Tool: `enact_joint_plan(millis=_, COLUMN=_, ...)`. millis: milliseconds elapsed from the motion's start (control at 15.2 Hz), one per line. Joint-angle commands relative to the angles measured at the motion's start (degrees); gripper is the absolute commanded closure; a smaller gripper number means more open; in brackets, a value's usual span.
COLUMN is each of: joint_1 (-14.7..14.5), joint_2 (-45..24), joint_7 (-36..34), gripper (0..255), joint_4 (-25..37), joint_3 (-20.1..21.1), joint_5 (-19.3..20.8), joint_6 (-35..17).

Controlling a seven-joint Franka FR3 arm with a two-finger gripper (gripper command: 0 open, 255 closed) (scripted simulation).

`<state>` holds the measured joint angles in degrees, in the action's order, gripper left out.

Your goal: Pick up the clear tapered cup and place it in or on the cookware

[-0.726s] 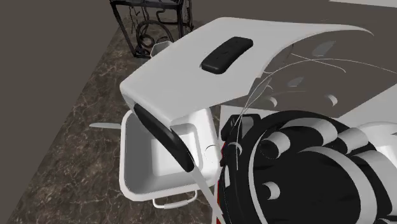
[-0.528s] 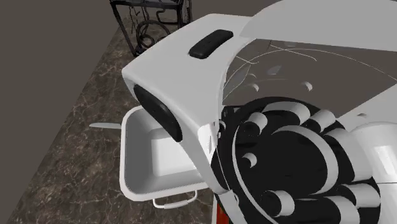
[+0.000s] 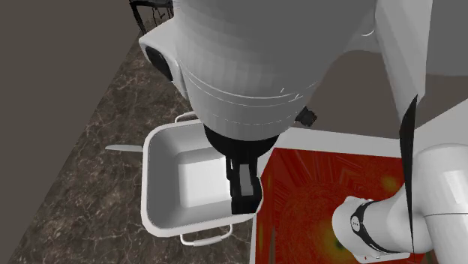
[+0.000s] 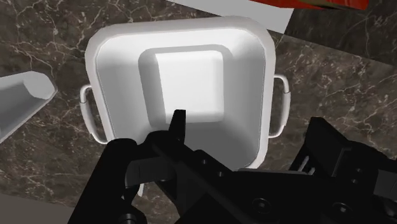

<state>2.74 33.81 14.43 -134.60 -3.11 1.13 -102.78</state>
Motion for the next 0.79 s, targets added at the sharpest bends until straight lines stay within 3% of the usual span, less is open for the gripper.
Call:
enact_joint_plan(millis=0, joint_1=0.83, joint_2=-2.75, joint_7=1.94, gripper=0, joint_4=0.64, joint_3=-1.57, joint_5=1.21, joint_6=-2.13)
enact_joint_plan(millis=726, joint_1=4.71, joint_2=-19.77, joint_7=12.07, gripper=0, joint_4=8.14, joint_3=-9.58, joint_5=4.72, joint_6=-12.05)
